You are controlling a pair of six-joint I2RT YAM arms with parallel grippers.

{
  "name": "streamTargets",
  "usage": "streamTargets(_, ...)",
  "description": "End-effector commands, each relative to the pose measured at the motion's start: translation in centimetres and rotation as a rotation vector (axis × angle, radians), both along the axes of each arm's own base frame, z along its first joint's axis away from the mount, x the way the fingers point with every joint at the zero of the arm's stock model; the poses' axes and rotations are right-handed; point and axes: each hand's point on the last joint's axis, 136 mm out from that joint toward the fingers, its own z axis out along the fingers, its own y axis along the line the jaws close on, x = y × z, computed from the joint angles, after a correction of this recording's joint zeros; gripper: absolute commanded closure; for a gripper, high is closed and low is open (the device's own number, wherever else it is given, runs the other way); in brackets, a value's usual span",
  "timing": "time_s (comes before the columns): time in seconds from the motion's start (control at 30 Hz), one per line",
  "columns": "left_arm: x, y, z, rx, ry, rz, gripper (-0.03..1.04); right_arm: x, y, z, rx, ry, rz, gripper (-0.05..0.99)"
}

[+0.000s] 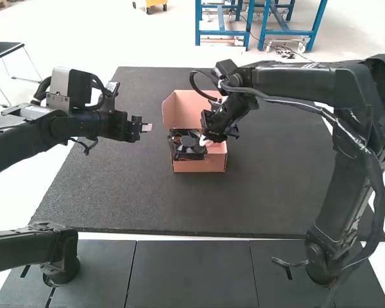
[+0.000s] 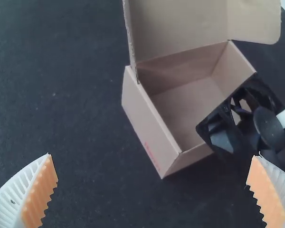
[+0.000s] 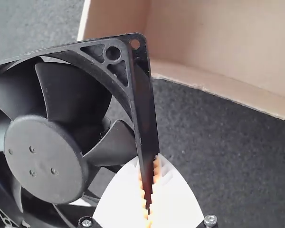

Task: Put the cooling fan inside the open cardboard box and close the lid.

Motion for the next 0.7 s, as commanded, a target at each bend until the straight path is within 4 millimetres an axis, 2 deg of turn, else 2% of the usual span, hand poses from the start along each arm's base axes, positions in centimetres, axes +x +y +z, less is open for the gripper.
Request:
streamTargets(0.0, 0.0, -0.1, 1.7, -0.021, -0.050, 0.004, 0.07, 2.2, -0.3, 1.3, -0.001, -0.068, -0.017, 0.96)
streamTargets(0.3, 0.0, -0.2, 2.0, -0.026, -0.060, -0.001, 0.07, 6.0, -2.1, 0.6, -0.039, -0.096, -0.093, 0.96)
streamTargets(0.67, -0.4, -0.5, 2.2, -0.037, -0.062, -0.022, 0.07, 7.1, -1.1, -0.3, -0.039, -0.075, -0.109, 0.96)
